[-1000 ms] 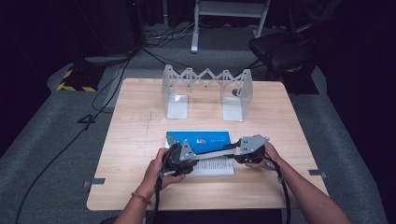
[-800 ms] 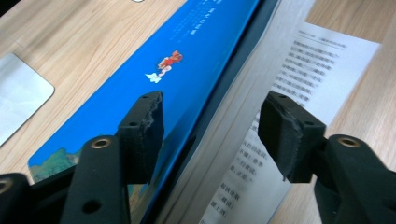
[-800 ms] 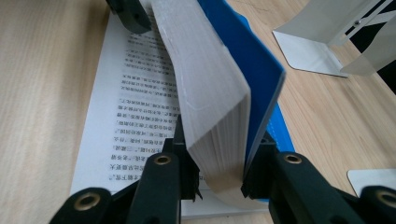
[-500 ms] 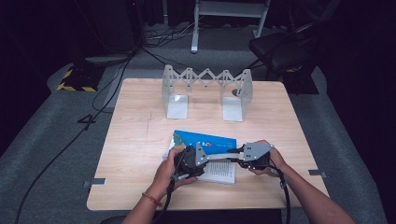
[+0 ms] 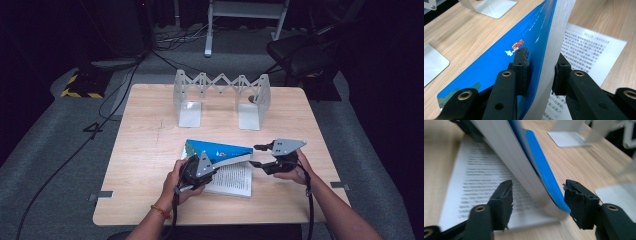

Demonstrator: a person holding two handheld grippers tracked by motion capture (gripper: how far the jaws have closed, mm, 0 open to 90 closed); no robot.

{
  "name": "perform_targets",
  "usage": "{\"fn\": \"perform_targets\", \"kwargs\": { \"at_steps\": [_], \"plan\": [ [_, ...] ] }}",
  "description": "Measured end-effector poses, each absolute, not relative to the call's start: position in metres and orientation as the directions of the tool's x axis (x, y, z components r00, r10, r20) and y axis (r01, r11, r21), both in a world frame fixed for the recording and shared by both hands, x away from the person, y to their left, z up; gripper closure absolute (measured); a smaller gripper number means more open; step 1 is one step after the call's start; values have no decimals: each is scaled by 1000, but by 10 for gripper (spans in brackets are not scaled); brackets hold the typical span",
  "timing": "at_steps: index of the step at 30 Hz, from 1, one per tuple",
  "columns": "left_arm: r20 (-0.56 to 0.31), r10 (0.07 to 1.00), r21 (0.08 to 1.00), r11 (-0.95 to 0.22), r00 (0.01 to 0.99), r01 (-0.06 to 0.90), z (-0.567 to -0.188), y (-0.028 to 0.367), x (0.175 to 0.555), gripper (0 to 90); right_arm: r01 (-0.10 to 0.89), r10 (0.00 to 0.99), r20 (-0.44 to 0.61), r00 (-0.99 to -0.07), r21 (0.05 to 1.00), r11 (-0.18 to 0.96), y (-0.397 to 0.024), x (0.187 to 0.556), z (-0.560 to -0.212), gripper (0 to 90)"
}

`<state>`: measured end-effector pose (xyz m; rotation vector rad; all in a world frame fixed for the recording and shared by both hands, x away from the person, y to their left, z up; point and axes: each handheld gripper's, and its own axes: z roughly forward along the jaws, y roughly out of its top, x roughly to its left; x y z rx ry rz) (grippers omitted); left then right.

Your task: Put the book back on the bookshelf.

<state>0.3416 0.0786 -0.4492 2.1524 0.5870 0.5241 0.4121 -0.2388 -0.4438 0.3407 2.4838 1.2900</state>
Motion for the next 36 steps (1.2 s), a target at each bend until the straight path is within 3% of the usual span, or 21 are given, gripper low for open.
{"fn": "perform_targets", "kwargs": {
  "at_steps": [6, 14, 19, 22, 24, 26, 31, 36],
  "plan": [
    [103, 592, 848, -472, 799, 241, -444, 94, 344, 712, 188, 466, -142, -873, 784, 592, -255, 435, -470, 383],
    [75, 588, 864, -442, 805, 243, -442, 104, 343, 715, 212, 434, -113, -894, 747, 630, -241, 442, -497, 373],
    [55, 587, 870, -424, 807, 249, -442, 106, 343, 715, 216, 417, -69, -906, 772, 598, -235, 446, -503, 373],
    [50, 585, 874, -417, 809, 248, -442, 108, 344, 714, 193, 397, -73, -915, 786, 588, -232, 442, -500, 417],
    [34, 592, 881, -398, 805, 255, -441, 110, 344, 714, 198, 382, -31, -924, 815, 544, -235, 441, -495, 527],
    [22, 593, 887, -383, 805, 257, -438, 108, 345, 715, 178, 392, -49, -918, 835, 520, -236, 437, -485, 581],
    [-5, 572, 910, -338, 820, 241, -432, 102, 345, 721, 170, 425, -27, -905, 892, 419, -250, 435, -459, 598],
    [11, 551, 907, -356, 834, 224, -429, 90, 343, 720, 130, 420, -58, -906, 904, 407, -251, 427, -444, 598]
  ]
}}
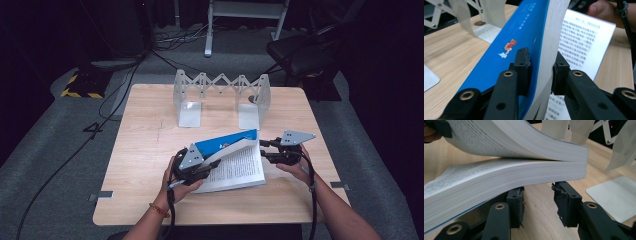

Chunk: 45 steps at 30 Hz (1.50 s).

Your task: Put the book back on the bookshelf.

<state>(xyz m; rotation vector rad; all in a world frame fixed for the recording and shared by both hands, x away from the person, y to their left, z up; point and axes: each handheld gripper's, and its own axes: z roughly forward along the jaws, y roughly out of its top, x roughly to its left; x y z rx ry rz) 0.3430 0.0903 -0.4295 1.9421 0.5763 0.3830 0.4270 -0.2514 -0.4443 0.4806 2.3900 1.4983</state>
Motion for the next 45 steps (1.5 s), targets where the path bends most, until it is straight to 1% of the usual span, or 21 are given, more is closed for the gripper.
{"fn": "perform_targets", "kwargs": {
  "at_steps": [2, 6, 10, 17, 19, 20, 25, 30, 32, 37, 39, 40, 43, 45],
  "plan": [
    [4, 543, 913, -345, 839, 219, -429, 86, 341, 716, 117, 418, -63, -906, 913, 390, -250, 423, -437, 604],
    [-6, 538, 926, -316, 843, 208, -424, 85, 340, 724, 91, 403, -48, -914, 943, 320, -252, 415, -419, 605],
    [-6, 531, 933, -301, 847, 196, -424, 79, 339, 724, 70, 397, -52, -916, 955, 287, -253, 407, -406, 606],
    [-9, 530, 942, -279, 848, 185, -425, 89, 333, 720, 39, 385, -82, -919, 954, 297, -247, 398, -399, 605],
    [8, 545, 944, -282, 838, 174, -426, 93, 327, 719, 26, 370, -87, -925, 957, 290, -241, 395, -397, 600],
    [19, 548, 941, -292, 836, 170, -427, 95, 324, 717, 20, 365, -91, -927, 957, 289, -239, 394, -396, 584],
    [17, 572, 937, -295, 820, 186, -428, 106, 317, 706, 15, 346, -86, -934, 960, 279, -226, 390, -392, 555],
    [0, 595, 935, -286, 804, 211, -431, 115, 318, 694, -9, 340, -118, -933, 952, 306, -214, 388, -390, 530],
    [4, 596, 931, -294, 803, 214, -433, 117, 317, 687, -12, 331, -121, -936, 950, 314, -210, 388, -390, 523],
    [1, 588, 924, -310, 809, 224, -434, 115, 317, 685, -12, 333, -113, -936, 957, 289, -206, 389, -391, 503],
    [-30, 570, 929, -288, 821, 234, -435, 116, 322, 699, -9, 339, -106, -935, 960, 278, -206, 391, -392, 504],
    [-30, 570, 929, -288, 821, 234, -435, 116, 322, 712, -9, 339, -106, -935, 960, 278, -206, 391, -392, 504],
    [-92, 523, 936, -244, 847, 252, -437, 111, 331, 712, 16, 364, -79, -928, 968, 252, -211, 396, -392, 513],
    [-89, 514, 937, -247, 853, 247, -436, 107, 332, 708, 18, 369, -76, -926, 969, 247, -214, 397, -391, 523]
  ]
}}
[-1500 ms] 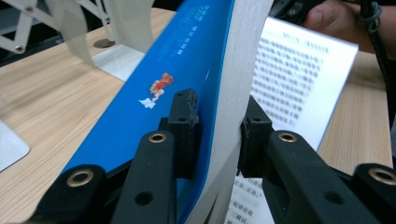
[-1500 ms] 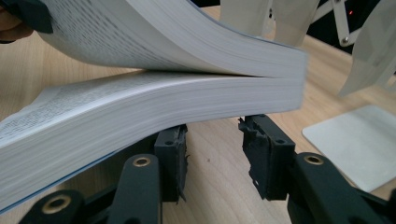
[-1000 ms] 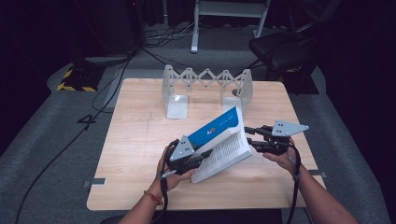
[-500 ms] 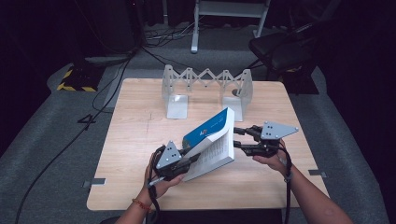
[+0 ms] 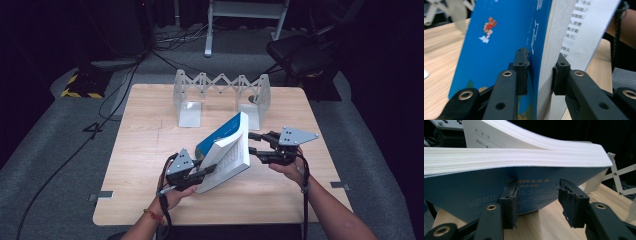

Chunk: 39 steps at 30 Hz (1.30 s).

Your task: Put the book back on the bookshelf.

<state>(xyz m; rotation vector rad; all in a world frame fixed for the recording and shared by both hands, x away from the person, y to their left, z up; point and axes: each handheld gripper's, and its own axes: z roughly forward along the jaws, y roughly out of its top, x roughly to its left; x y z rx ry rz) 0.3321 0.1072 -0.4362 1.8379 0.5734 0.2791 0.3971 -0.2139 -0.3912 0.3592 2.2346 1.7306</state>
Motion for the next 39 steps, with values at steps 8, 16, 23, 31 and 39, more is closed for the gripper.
{"fn": "perform_targets", "kwargs": {
  "at_steps": [8, 16, 23, 31, 39],
  "plan": [
    [-99, 436, 942, -249, 894, 225, -434, 80, 342, 687, -16, 379, -106, -919, 972, 233, -233, 397, -378, 576],
    [-92, 420, 946, -247, 903, 210, -435, 77, 352, 689, -49, 350, -134, -927, 970, 240, -234, 390, -369, 582],
    [-59, 439, 941, -275, 896, 197, -433, 87, 349, 688, -69, 311, -168, -935, 950, 305, -214, 380, -379, 500],
    [-14, 466, 928, -324, 885, 186, -432, 94, 342, 616, -81, 318, -198, -927, 935, 346, -194, 373, -390, 465],
    [-39, 454, 906, -360, 890, 223, -424, 100, 335, 385, -90, 288, -210, -934, 921, 380, -185, 365, -399, 453]
  ]
}}
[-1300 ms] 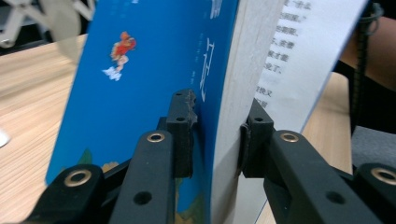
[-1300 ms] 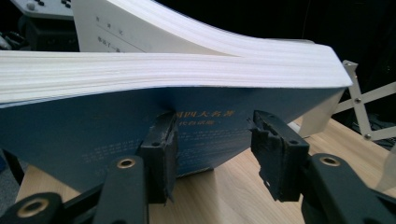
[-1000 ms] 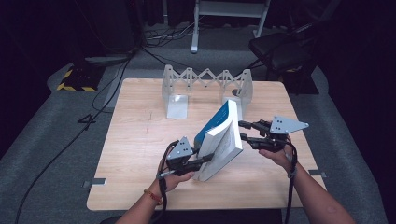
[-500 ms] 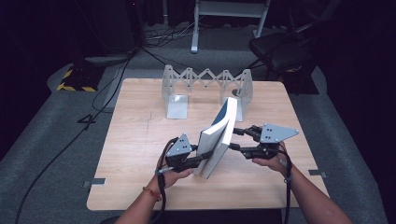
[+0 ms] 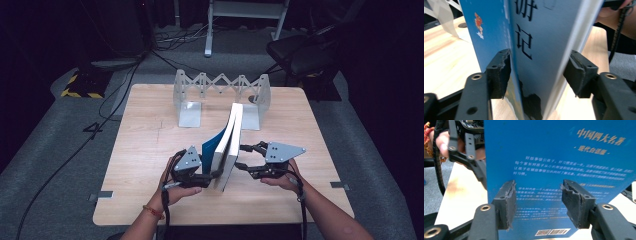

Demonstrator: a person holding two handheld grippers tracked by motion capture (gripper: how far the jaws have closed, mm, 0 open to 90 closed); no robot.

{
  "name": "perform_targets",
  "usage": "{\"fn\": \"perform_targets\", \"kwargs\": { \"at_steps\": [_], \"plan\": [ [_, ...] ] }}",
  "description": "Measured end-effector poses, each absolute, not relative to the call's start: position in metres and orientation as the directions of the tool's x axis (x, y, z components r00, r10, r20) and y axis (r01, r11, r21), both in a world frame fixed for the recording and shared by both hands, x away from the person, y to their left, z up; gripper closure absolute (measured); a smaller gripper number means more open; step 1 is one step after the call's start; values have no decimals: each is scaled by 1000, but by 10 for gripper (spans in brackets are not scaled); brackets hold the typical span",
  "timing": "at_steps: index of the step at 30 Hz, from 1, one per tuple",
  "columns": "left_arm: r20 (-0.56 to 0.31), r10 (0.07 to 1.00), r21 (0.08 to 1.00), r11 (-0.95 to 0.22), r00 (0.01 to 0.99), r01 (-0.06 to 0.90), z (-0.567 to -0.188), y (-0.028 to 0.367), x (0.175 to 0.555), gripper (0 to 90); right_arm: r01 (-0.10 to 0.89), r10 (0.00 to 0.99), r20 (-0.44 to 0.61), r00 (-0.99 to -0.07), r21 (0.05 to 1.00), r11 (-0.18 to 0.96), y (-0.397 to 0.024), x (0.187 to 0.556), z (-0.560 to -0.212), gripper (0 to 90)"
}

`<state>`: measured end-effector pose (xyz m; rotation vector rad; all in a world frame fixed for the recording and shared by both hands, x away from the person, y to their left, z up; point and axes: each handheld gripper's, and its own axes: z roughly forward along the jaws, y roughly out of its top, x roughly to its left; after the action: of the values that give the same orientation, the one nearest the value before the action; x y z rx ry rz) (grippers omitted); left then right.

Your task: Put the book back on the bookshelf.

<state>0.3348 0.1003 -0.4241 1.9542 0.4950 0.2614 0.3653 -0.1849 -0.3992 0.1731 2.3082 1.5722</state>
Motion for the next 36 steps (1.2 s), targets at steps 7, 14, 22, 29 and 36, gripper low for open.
{"fn": "perform_targets", "kwargs": {
  "at_steps": [7, 14, 22, 29, 36],
  "plan": [
    [-31, 463, 878, -411, 886, 245, -435, 89, 318, 245, -81, 278, -201, -939, 918, 389, -178, 365, -405, 443],
    [-13, 573, 881, -382, 820, 281, -442, 73, 314, 214, -71, 301, -198, -933, 919, 387, -168, 366, -410, 406],
    [32, 680, 900, -339, 732, 275, -447, 60, 313, 238, -57, 335, -200, -921, 919, 391, -162, 369, -416, 396],
    [5, 678, 906, -315, 735, 284, -451, 67, 318, 405, -20, 379, -176, -908, 925, 380, -169, 378, -417, 409],
    [-38, 655, 900, -306, 754, 311, -450, 86, 326, 547, 35, 410, -152, -899, 910, 413, -197, 391, -424, 387]
  ]
}}
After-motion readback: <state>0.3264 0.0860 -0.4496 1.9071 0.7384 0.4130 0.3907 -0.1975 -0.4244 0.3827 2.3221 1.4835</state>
